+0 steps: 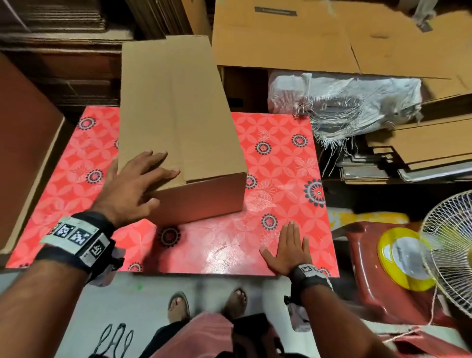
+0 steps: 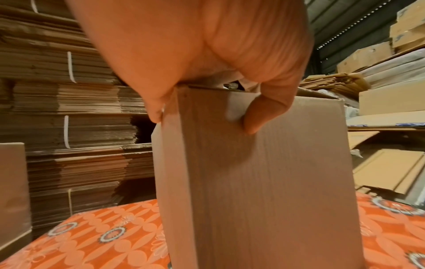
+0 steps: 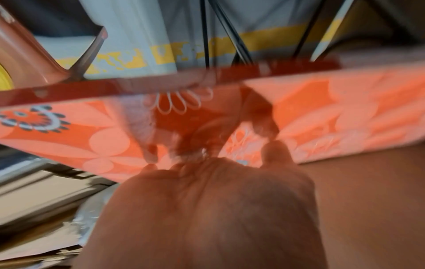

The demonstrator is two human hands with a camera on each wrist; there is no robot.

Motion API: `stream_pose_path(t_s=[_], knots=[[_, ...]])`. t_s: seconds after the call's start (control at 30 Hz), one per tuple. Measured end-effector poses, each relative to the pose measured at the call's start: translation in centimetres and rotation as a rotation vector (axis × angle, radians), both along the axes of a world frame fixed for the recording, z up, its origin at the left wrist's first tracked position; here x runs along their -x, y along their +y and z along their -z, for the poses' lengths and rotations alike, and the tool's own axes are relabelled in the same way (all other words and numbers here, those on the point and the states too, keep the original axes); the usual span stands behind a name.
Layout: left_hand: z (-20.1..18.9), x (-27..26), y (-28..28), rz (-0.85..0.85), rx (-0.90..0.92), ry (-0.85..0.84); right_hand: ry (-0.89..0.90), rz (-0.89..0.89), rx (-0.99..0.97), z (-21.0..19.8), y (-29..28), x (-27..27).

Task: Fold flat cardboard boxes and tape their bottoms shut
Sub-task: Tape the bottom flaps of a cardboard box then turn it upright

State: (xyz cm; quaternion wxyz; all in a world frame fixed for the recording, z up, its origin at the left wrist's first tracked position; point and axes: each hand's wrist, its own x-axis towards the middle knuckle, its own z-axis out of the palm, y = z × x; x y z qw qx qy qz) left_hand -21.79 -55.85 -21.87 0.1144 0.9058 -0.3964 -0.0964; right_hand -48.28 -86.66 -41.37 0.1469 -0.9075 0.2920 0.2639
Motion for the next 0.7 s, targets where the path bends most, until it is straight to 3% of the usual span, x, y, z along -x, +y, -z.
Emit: stream_pose_path(t_s=[0.17,0.37,0.53,0.6,0.63,0.7], knots=[[-0.5,-0.4,1.2,0.027,0.026,0.063,-0.200,0.101,-0.006,-4.0,-0.2,-1.3],[-1.0,-0.3,2.6,0.040,0.013,0.094,-0.425,0.057,-0.031,-9.9,1.8,-6.1],[-1.6,0.1,3.5,0.087,-0.065,0.068,-1.041,0.012,-0.230,-17.9,4.8,-11.2],[-2.0,0.2,3.9,0.132,-0.122,0.067,-1.170,-0.066,-0.306,-21.0,7.5,-12.7],[-2.2,0.2,4.1,0.159,-0.145,0.069,-1.171,-0.138,-0.308,-22.0,9.0,-13.3],[-2.6,0.1,4.6,0.196,-0.141,0.083,-1.002,-0.281,-0.190,-22.8,11.9,-14.1]])
